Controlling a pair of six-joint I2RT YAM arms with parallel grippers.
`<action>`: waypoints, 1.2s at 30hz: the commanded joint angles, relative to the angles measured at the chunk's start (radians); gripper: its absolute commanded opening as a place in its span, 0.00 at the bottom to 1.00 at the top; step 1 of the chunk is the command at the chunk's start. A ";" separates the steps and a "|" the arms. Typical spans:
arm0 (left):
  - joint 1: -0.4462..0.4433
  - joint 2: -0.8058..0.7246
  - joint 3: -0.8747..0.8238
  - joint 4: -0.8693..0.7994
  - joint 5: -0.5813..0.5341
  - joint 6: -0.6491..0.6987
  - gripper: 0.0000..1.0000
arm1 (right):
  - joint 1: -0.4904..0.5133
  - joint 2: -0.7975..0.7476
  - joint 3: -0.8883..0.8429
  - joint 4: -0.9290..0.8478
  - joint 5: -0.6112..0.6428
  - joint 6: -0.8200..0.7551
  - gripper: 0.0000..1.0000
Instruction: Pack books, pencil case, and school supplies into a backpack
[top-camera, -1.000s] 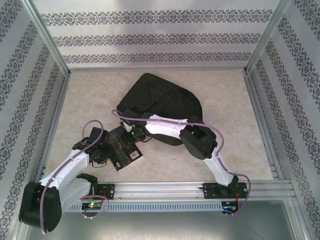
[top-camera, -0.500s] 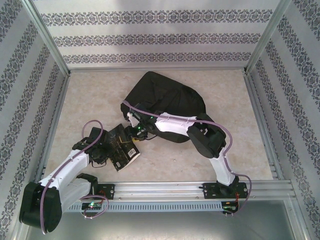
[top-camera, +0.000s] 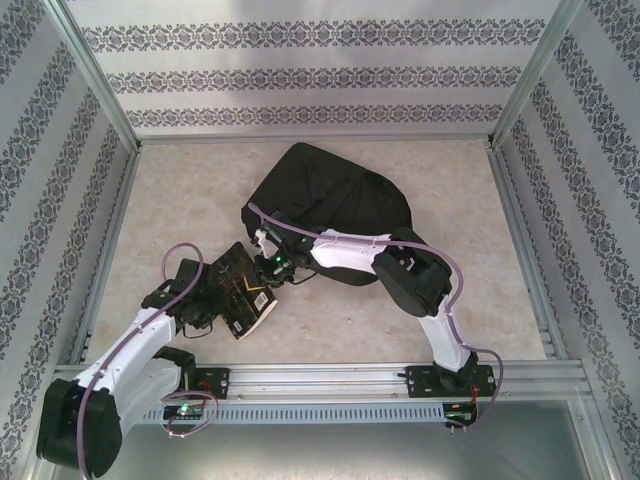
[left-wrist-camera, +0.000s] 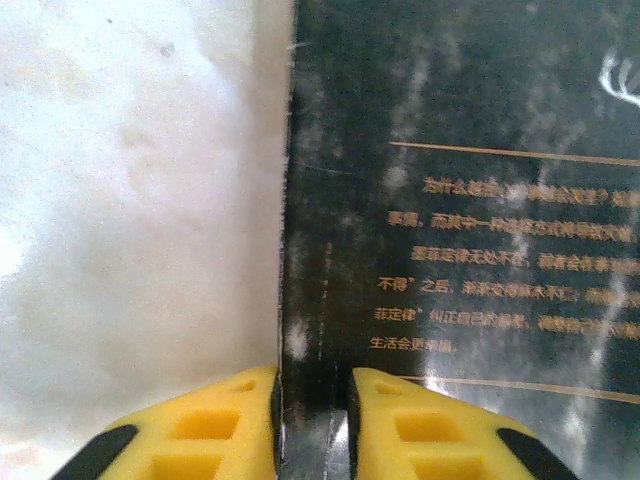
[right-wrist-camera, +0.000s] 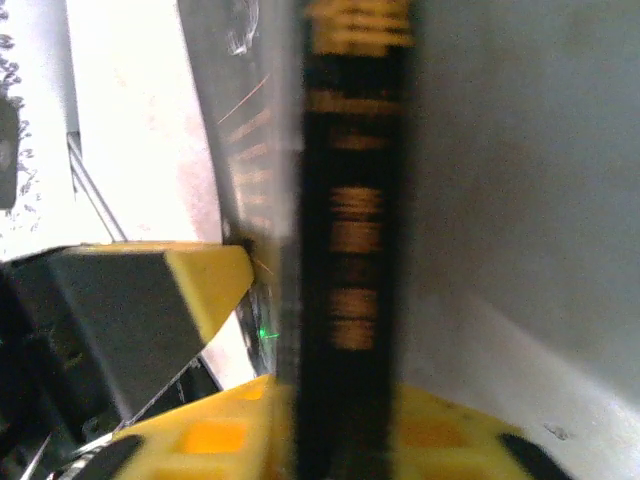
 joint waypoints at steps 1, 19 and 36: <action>0.002 -0.072 0.018 -0.065 0.072 0.047 0.39 | 0.031 -0.059 0.028 -0.042 0.070 -0.055 0.13; 0.003 -0.243 0.348 0.091 0.446 0.293 0.94 | -0.089 -0.690 -0.237 0.075 0.071 -0.085 0.00; -0.124 -0.069 0.434 0.790 0.818 0.082 0.96 | -0.158 -1.005 -0.349 0.388 -0.144 0.133 0.00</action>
